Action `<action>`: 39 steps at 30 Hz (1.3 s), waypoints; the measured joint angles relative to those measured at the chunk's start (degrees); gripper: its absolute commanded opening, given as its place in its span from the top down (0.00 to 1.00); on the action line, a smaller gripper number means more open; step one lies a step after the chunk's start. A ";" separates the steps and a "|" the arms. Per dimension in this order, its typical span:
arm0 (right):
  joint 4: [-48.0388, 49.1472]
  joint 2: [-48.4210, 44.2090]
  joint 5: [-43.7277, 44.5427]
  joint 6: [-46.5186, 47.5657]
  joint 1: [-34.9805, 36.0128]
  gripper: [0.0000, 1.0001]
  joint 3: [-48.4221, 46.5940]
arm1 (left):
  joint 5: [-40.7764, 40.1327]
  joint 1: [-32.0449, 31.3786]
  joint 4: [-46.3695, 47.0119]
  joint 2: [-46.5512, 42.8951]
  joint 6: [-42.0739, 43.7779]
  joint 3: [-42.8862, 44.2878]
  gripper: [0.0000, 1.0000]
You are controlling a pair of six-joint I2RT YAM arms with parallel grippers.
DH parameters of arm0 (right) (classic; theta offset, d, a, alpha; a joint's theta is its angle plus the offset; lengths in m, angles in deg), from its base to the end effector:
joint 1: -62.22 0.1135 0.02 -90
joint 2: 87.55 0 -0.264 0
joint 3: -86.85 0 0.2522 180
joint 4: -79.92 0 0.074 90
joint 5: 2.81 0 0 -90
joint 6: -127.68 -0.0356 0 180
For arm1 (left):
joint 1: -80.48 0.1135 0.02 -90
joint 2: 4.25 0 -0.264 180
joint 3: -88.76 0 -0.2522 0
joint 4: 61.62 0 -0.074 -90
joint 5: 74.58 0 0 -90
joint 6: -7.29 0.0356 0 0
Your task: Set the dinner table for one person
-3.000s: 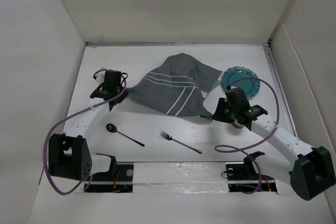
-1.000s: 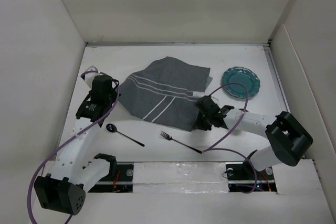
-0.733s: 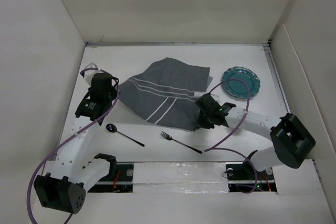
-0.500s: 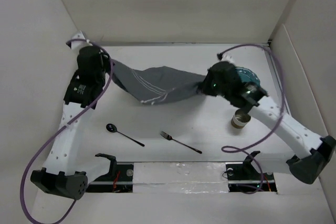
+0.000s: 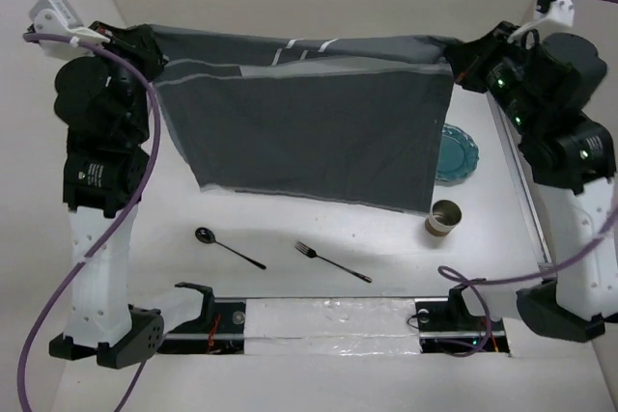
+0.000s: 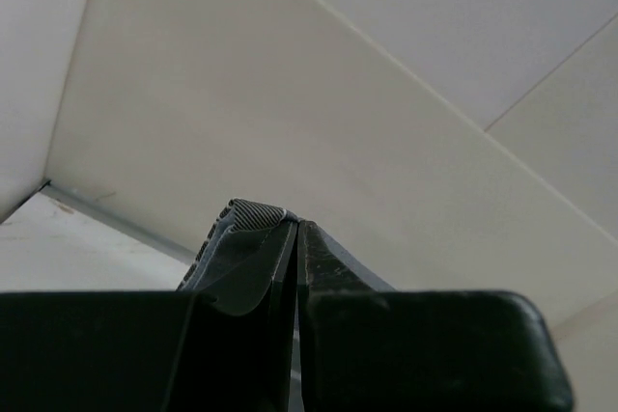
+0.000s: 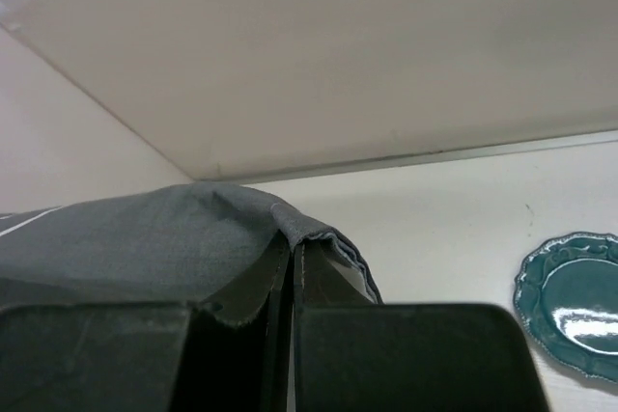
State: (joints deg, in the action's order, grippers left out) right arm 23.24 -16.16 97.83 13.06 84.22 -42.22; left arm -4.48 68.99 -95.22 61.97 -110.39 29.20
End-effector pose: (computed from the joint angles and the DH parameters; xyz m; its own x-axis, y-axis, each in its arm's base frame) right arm 0.1689 0.0612 0.5787 -0.0674 0.4144 -0.9076 -0.1858 0.8885 0.4195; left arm 0.1608 -0.0203 0.5975 0.3636 -0.5196 -0.7731 0.0497 0.8396 -0.5409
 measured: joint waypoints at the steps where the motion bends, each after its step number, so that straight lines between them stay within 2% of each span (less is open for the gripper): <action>1: 0.26 0.87 -0.94 0.09 -1.11 1.00 0.20 | 0.42 0.31 0.20 0.33 -0.02 -0.94 1.00; 5: 2.84 9.79 -7.61 0.20 -6.82 1.00 0.98 | 1.49 2.34 1.40 4.79 -0.04 -5.09 1.00; 8: 4.28 19.71 -11.19 -0.11 -9.11 1.00 -1.53 | 2.40 4.02 2.03 11.85 0.17 -4.22 1.00; 10: 4.00 26.99 -13.33 -0.81 -10.03 1.00 -5.60 | 6.34 6.36 2.12 18.75 -1.01 -1.88 1.00; 14: 2.43 41.05 -17.03 -2.36 -11.17 1.00 -20.52 | 15.04 11.96 0.15 30.88 -4.74 4.55 1.00; 17: 1.84 45.11 -20.09 -4.17 -12.55 1.00 -27.56 | 21.51 15.69 -0.63 34.93 -8.09 8.17 1.00; 19: 2.80 44.09 -22.73 -5.53 -13.94 1.00 -27.61 | 27.30 17.40 -0.31 34.80 -10.86 8.37 1.00; 20: 3.34 43.25 -24.04 -6.10 -14.56 1.00 -27.28 | 27.67 18.56 -0.24 34.10 -11.04 8.50 1.00; 23: 7.76 36.39 -26.03 -6.25 -15.61 1.00 -16.98 | 31.17 19.15 3.02 28.98 -11.67 3.45 1.00; 30: 19.82 21.14 -29.90 -6.51 -17.18 1.00 19.82 | 33.46 19.43 9.38 8.20 -9.66 -28.11 1.00; 34: 23.21 20.39 -31.41 -6.67 -17.11 1.00 37.44 | 33.38 19.61 9.81 3.15 -7.93 -44.57 1.00; 39: 24.76 20.44 -32.15 -6.60 -17.05 1.00 53.33 | 33.24 19.74 9.86 2.01 -7.37 -61.11 1.00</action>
State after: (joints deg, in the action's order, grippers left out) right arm 48.00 4.28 65.67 6.46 67.17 11.12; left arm 28.76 88.73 -85.36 63.98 -117.75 -31.91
